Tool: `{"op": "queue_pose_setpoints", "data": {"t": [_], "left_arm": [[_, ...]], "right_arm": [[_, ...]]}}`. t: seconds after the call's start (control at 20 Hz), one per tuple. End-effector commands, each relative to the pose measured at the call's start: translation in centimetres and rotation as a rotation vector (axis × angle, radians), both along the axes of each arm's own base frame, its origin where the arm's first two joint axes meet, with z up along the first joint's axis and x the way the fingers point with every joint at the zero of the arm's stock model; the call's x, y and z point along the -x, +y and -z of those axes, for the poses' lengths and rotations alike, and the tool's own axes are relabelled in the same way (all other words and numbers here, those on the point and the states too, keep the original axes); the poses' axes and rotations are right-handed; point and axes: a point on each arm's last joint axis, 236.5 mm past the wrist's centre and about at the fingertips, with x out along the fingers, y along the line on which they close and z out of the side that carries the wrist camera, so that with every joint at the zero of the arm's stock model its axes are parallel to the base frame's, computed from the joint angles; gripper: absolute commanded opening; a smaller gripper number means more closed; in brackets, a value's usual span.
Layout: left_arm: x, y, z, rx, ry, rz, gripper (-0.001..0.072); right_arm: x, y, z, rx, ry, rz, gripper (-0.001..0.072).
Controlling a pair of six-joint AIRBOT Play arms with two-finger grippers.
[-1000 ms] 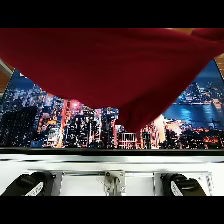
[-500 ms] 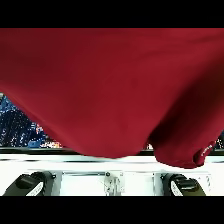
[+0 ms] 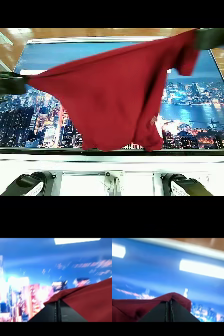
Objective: Fold the shirts.
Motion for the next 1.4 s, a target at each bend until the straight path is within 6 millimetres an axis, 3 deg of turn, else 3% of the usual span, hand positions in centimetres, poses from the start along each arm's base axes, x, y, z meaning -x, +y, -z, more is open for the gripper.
{"op": "queue_pose_setpoints", "data": {"t": [0.0,0.15,0.3,0.4,0.45,0.5,0.55,0.6,0.7,0.8,0.95,1.0,1.1,1.2,1.35], "left_arm": [[-4.7,-0.1,8.1,-0.067,0.132,-0.029,0.0039],[-8.6,-1.5,15.1,-0.088,0.246,-0.015,0.0040],[-9.6,-2.9,22.6,-0.077,0.415,-0.007,0.0040],[-9.3,-4.5,26.0,-0.012,0.511,-0.004,0.0040],[-9.1,-5.3,26.8,0.025,0.541,-0.004,0.0040],[-9.1,-5.9,27.0,0.064,0.562,-0.008,0.0080],[-9.2,-5.9,26.5,0.104,0.575,-0.028,0.0392],[-9.6,-5.2,25.8,0.147,0.586,-0.084,0.0710],[-9.1,-2.6,24.1,0.156,0.644,-0.137,0.0704],[-7.2,0.3,22.6,0.103,0.715,-0.106,0.0704],[-3.1,3.6,22.5,0.065,0.806,-0.060,0.0703],[-1.2,3.6,23.3,0.117,0.853,-0.050,0.0704],[2.9,0.7,25.5,0.330,0.947,0.034,0.0704],[6.3,-2.2,28.0,0.514,1.006,0.073,0.0705],[9.9,-3.4,32.9,0.600,1.078,-0.003,0.0705]], "right_arm": [[-8.8,0.1,9.1,-0.007,0.107,0.032,0.0068],[-12.3,2.1,17.9,-0.229,0.292,0.099,0.0068],[-12.2,5.8,25.5,-0.392,0.521,0.073,0.0069],[-11.3,7.6,28.3,-0.461,0.633,0.051,0.0087],[-11.3,8.2,28.3,-0.495,0.644,0.041,0.0151],[-11.4,8.4,27.7,-0.519,0.636,0.037,0.0356],[-11.3,8.6,26.7,-0.550,0.626,0.029,0.0601],[-11.2,8.5,25.3,-0.583,0.613,0.021,0.0666],[-9.9,7.4,22.3,-0.600,0.596,-0.002,0.0665],[-7.3,5.0,20.3,-0.508,0.607,-0.033,0.0664],[-0.2,-3.6,22.9,-0.289,0.856,0.088,0.0661],[2.3,-5.2,23.8,-0.305,0.959,0.100,0.0661],[6.4,-5.9,24.7,-0.438,1.109,0.044,0.0660],[8.1,-7.0,26.2,-0.539,1.130,0.076,0.0661],[9.4,-8.1,29.5,-0.606,1.119,0.176,0.0661]]}}
